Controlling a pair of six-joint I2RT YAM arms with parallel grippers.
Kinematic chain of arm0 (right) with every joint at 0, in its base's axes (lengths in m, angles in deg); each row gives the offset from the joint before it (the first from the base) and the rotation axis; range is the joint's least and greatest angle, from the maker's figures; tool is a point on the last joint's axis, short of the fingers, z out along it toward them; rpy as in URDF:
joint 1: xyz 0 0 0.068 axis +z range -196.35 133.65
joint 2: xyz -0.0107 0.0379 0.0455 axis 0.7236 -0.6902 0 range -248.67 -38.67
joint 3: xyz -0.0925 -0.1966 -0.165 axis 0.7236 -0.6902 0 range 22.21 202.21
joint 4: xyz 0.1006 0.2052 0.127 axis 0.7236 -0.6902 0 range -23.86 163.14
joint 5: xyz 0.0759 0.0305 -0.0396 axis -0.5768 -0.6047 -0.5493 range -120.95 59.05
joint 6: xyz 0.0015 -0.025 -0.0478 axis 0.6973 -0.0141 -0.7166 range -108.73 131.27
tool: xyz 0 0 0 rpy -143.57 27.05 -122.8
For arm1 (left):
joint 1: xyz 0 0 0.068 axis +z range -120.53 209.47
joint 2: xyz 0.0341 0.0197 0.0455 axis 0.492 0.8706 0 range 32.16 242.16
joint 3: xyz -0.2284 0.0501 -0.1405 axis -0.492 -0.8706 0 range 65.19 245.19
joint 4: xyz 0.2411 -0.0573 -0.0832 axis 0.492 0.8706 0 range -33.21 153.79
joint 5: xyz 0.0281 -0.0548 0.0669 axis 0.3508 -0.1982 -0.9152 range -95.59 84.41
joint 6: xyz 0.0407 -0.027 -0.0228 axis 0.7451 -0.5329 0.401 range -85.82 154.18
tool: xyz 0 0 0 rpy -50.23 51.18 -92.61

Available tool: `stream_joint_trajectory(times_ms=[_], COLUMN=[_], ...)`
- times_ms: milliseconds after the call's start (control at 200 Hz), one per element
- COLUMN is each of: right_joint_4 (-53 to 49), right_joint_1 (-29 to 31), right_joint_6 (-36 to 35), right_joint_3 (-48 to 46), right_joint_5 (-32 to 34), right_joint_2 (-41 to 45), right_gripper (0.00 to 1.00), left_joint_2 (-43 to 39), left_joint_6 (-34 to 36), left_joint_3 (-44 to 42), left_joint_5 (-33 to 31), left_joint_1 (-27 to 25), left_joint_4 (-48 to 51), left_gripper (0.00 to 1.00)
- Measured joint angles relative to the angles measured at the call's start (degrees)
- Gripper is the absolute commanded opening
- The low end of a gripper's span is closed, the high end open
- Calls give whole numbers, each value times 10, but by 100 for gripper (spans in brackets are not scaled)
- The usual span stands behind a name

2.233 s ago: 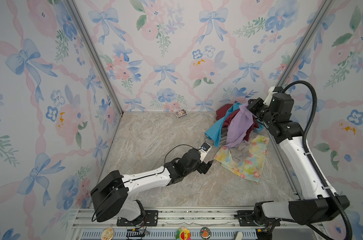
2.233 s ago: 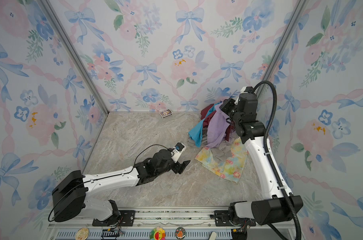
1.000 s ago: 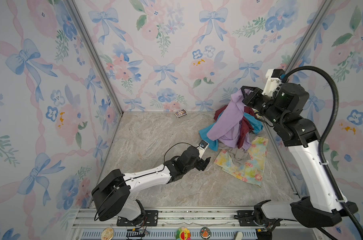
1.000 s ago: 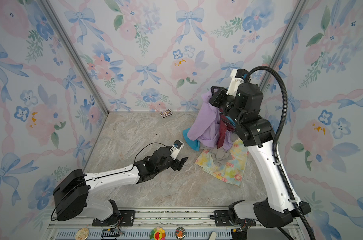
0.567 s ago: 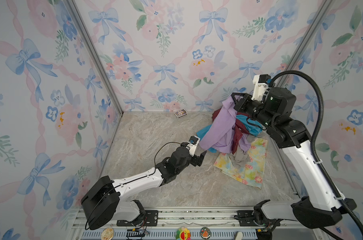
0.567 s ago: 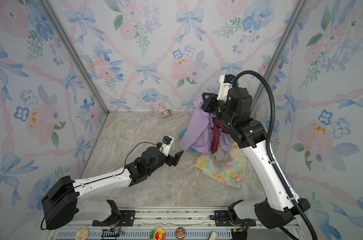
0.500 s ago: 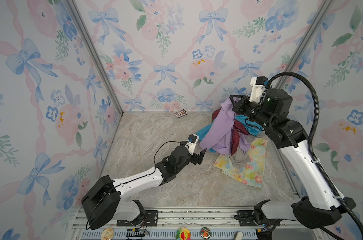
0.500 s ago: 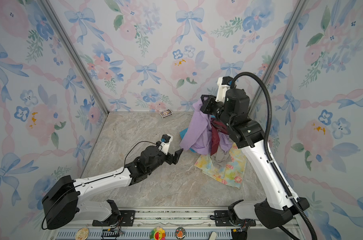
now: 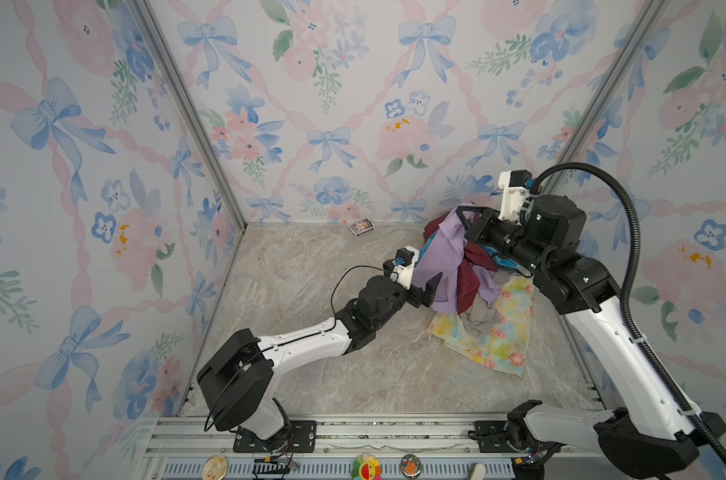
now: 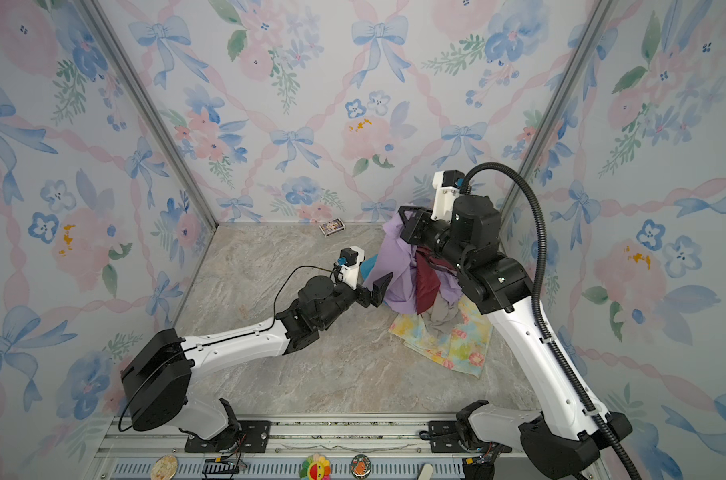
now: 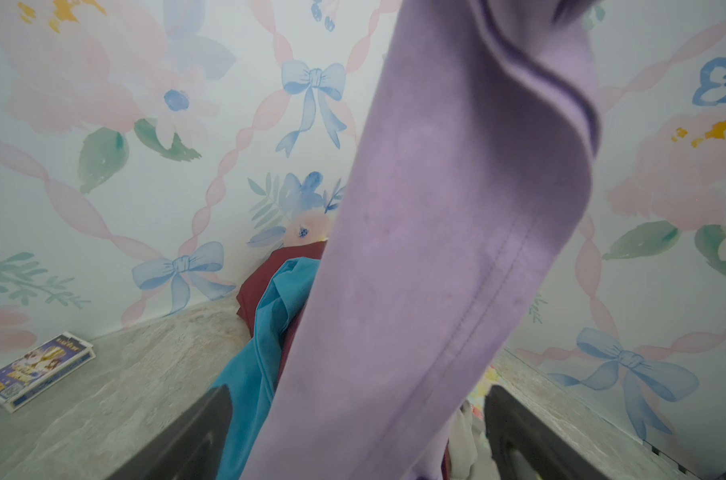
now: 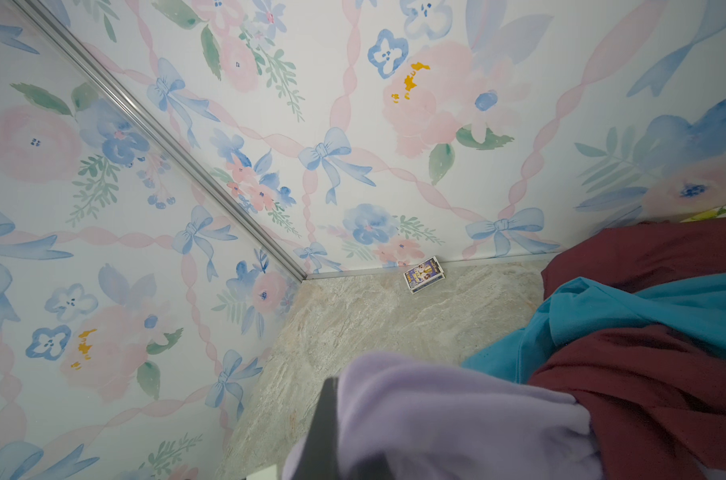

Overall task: Pick out a specific cloth from the pile
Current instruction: 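Reach the left gripper to the lavender cloth and grasp it beside the right gripper, then release the lavender cloth from the right gripper while the left gripper lifts it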

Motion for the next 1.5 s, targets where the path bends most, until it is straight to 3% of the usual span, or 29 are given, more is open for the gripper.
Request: stream_joint_trajectory(times_ms=[190, 255, 370, 475, 760, 820, 895, 1005, 1300, 1500], right_joint_4=[1, 2, 2, 0, 7, 10, 12, 17, 20, 26], right_joint_1=[4, 5, 6, 6, -24, -40, -58, -79, -139, -155], right_joint_6=[8, 12, 20, 22, 29, 34, 39, 41, 29, 10], right_joint_3=[-16, -21, -26, -31, -74, -89, -105, -133, -200, -248], right_joint_5=[-4, -4, -8, -10, -26, -32, -39, -47, -73, -77], right_joint_2=[11, 14, 19, 27, 56, 60, 60, 63, 90, 113], right_gripper=[0, 0, 0, 0, 0, 8, 28, 46, 71, 78], left_joint_2=[77, 105, 148, 169, 170, 167, 160, 140, 107, 101], left_joint_6=[11, 12, 9, -1, -29, -36, -44, -51, -64, -64], left_joint_3=[79, 98, 125, 138, 146, 146, 146, 146, 169, 193], left_joint_5=[59, 80, 107, 128, 150, 151, 151, 151, 151, 151], left_joint_1=[2, 6, 18, 30, 56, 60, 64, 66, 66, 66], left_joint_4=[-55, -77, -100, -112, -122, -118, -113, -100, -58, -31], left_gripper=[93, 85, 45, 0, 0, 0, 0, 0, 0, 0])
